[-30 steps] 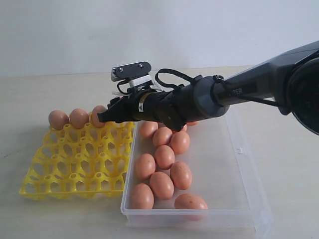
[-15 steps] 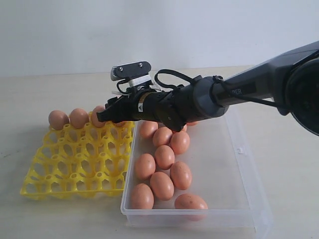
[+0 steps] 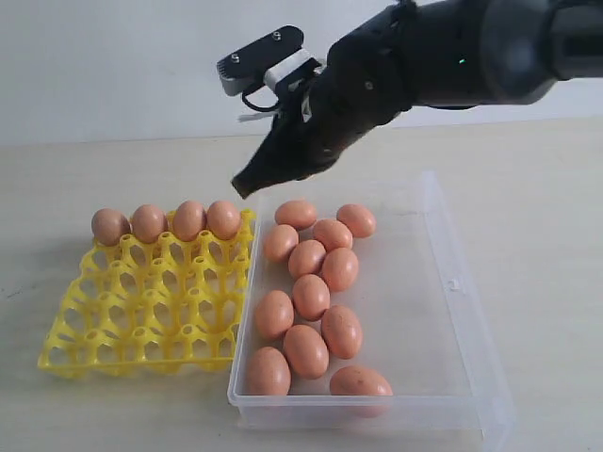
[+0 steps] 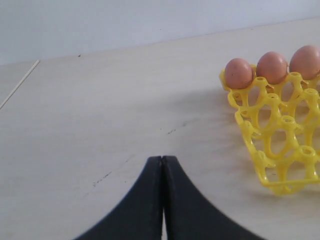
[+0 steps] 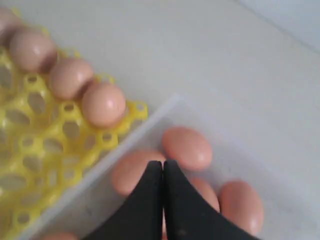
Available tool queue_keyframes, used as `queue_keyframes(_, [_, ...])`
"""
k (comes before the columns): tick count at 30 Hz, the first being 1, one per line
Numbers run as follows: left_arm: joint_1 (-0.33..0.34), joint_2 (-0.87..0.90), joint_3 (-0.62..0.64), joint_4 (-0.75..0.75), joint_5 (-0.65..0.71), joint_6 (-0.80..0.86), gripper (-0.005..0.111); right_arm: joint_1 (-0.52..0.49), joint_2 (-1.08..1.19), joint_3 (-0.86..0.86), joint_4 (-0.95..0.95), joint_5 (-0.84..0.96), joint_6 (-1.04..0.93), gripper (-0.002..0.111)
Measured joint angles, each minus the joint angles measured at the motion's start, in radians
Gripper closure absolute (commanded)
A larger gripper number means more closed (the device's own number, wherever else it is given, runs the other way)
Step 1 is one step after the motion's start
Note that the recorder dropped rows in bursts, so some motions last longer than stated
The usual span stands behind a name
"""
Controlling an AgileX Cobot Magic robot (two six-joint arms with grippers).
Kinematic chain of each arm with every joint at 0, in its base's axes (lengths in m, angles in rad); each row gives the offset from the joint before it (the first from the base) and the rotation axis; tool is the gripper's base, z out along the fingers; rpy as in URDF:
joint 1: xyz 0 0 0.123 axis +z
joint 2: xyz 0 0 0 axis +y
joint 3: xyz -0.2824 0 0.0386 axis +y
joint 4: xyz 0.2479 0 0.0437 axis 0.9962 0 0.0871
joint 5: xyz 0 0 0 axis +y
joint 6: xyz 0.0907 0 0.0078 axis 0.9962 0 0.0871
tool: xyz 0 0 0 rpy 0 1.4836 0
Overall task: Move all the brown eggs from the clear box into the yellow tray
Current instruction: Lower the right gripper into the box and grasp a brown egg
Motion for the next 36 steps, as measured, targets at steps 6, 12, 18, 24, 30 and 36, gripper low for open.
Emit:
queue_keyframes(6, [0.0,0.0,0.0,0.0,0.0,0.0,0.107,-0.023,-0.104,0.23,0.031,0.081,0.075,0.082])
queue_keyframes(12, [0.0,0.0,0.0,0.0,0.0,0.0,0.107,-0.084,-0.058,0.239,0.047,0.082,0.287,0.045])
queue_keyframes(18, [0.0,0.0,0.0,0.0,0.0,0.0,0.107,-0.113,0.014,0.239,0.051,-0.002,0.4,0.047])
queue_keyframes(24, [0.0,0.0,0.0,0.0,0.0,0.0,0.107,-0.115,0.054,0.239,0.1,-0.122,0.413,0.047])
queue_keyframes(30, [0.0,0.0,0.0,0.0,0.0,0.0,0.107,-0.117,0.12,0.215,0.104,-0.129,0.415,0.063])
queue_keyframes(36, [0.0,0.0,0.0,0.0,0.0,0.0,0.107,-0.117,0.163,0.142,0.112,-0.043,0.372,0.05])
